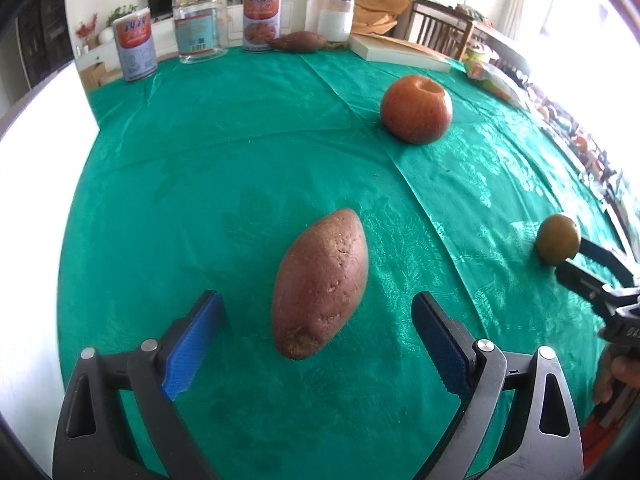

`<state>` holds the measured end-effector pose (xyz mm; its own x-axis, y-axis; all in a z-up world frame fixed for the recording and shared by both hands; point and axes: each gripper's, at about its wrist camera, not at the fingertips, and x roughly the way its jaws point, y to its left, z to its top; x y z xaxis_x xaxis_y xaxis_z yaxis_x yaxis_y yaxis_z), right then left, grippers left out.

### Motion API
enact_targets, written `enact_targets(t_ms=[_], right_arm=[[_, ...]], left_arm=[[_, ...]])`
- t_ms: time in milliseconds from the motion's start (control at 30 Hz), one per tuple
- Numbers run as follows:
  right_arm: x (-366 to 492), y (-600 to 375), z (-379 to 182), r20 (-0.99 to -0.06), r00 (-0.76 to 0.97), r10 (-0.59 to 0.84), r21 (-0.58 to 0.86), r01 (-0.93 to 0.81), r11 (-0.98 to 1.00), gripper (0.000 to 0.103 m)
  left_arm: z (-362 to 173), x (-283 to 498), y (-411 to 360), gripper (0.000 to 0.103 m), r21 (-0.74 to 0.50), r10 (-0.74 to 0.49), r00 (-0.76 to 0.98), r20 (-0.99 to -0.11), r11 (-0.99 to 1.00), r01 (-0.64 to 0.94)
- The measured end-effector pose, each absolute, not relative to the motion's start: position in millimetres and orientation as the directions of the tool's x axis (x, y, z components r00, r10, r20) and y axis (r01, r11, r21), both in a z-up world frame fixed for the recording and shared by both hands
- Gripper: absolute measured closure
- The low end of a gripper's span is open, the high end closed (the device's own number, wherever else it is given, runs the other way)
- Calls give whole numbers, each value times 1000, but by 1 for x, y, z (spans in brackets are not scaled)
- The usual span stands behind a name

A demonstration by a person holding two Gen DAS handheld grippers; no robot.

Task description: Organize fruits

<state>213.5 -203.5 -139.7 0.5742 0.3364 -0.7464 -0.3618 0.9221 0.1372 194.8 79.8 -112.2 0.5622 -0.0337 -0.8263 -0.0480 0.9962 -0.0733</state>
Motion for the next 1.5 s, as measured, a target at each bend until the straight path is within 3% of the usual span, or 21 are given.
enact_targets(t_ms=[33,133,167,200,267,333,433,567,667,833,1000,1100,1233,1300,1367,1500], right_arm=[[215,-204,-138,-740,582,337,138,-359,923,2],[224,-203,-139,-739,590,326,133,-347,928,10],[228,-201,-141,-746,578,330,139,-349,927,20],[232,-198,-145,-759,554,342,153,-359,921,27],[232,-192,-146,-764,558,324,117,-373,920,54],[231,-195,-146,-768,536,351,163,-366,916,54],[212,-189,-140,-772,497,395,214,-382,899,54],[180,-153,-124,-759,353,547,357,-478,803,54],[150,-101,-93,-720,241,651,426,-588,688,54],[92,5,-33,-654,79,752,432,-777,458,54],[41,108,-24,-718,-29,695,325,-898,298,54],[26,155,-46,-794,-48,606,251,-934,256,54],[22,189,-75,-860,-13,510,176,-946,273,53],[26,193,-76,-854,-4,521,189,-934,303,50],[38,187,-64,-820,-2,573,226,-920,320,37],[61,146,-20,-720,93,688,243,-895,375,25]], left_arm=[[-112,198,77,10,-46,-10,563,-826,998,-50],[-111,206,73,40,-15,26,562,-827,998,-69],[-110,208,73,52,-22,18,562,-827,998,-65],[-109,208,73,58,-29,13,562,-827,997,-65],[-108,205,74,59,-33,13,558,-830,997,-72],[-104,195,77,60,-75,-12,562,-827,993,-89],[-82,161,81,60,-252,-150,587,-795,963,-96],[-32,97,84,60,-464,-357,614,-703,886,-16],[13,51,109,60,-536,-410,654,-636,844,8],[60,-2,205,59,-490,-208,745,-634,853,-179],[17,-6,306,59,-328,44,616,-786,816,-477],[-30,4,346,59,-262,70,484,-872,769,-583],[-70,10,363,60,-245,23,387,-922,739,-627],[-69,10,366,54,-270,12,405,-914,726,-632],[-55,10,362,32,-234,81,431,-899,742,-628],[-8,7,335,24,-208,184,525,-831,773,-599]])
